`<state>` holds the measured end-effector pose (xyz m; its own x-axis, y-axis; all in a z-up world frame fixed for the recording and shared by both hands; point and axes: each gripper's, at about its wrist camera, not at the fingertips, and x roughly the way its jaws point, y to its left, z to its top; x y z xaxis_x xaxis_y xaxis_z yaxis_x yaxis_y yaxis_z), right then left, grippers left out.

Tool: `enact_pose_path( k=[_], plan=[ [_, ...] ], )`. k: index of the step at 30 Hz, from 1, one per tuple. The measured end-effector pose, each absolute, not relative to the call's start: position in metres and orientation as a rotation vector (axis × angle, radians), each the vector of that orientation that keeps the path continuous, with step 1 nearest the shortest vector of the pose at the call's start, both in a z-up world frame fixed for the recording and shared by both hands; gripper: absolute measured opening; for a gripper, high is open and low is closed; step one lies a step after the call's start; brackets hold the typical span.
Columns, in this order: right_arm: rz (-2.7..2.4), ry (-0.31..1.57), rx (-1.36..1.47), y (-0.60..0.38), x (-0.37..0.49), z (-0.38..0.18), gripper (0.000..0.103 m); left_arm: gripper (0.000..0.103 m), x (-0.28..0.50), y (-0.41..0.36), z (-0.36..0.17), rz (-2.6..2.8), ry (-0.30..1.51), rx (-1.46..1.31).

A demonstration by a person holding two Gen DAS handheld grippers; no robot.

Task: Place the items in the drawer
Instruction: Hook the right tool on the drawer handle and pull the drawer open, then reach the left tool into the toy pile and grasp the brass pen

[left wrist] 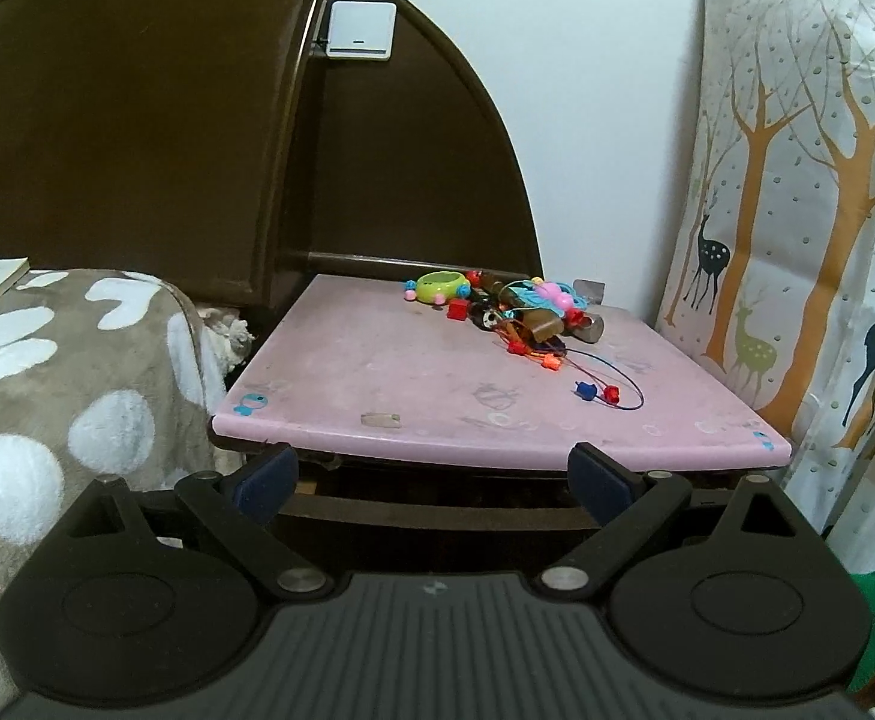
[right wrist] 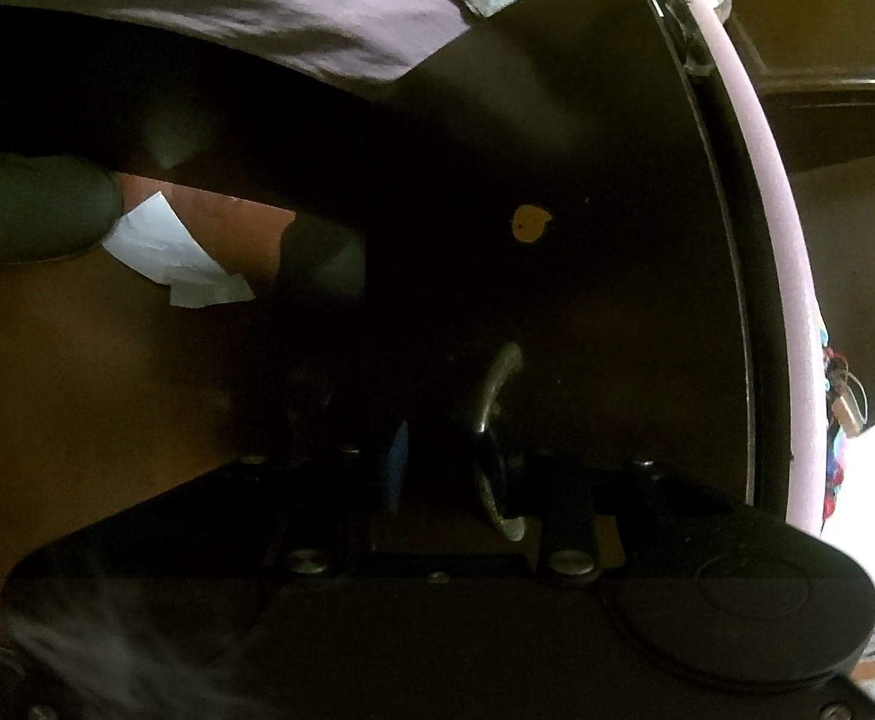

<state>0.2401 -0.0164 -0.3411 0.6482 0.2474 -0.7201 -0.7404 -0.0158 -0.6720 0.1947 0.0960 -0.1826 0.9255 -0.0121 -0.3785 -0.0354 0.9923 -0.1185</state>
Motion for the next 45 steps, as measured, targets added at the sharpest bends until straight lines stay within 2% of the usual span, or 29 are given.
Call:
enact_pose_path(
  k=[15, 45],
  plan=[
    [0.823, 0.487, -1.33, -0.013, 0.22, -0.335, 0.03, 0.097, 0.194, 0.092, -0.181, -0.006, 0.375, -0.124],
    [0.929, 0.576, -1.215, -0.041, 0.064, -0.337, 0.03, 0.097, 0.191, 0.079, -0.187, -0.027, 0.393, -0.07]
  ],
)
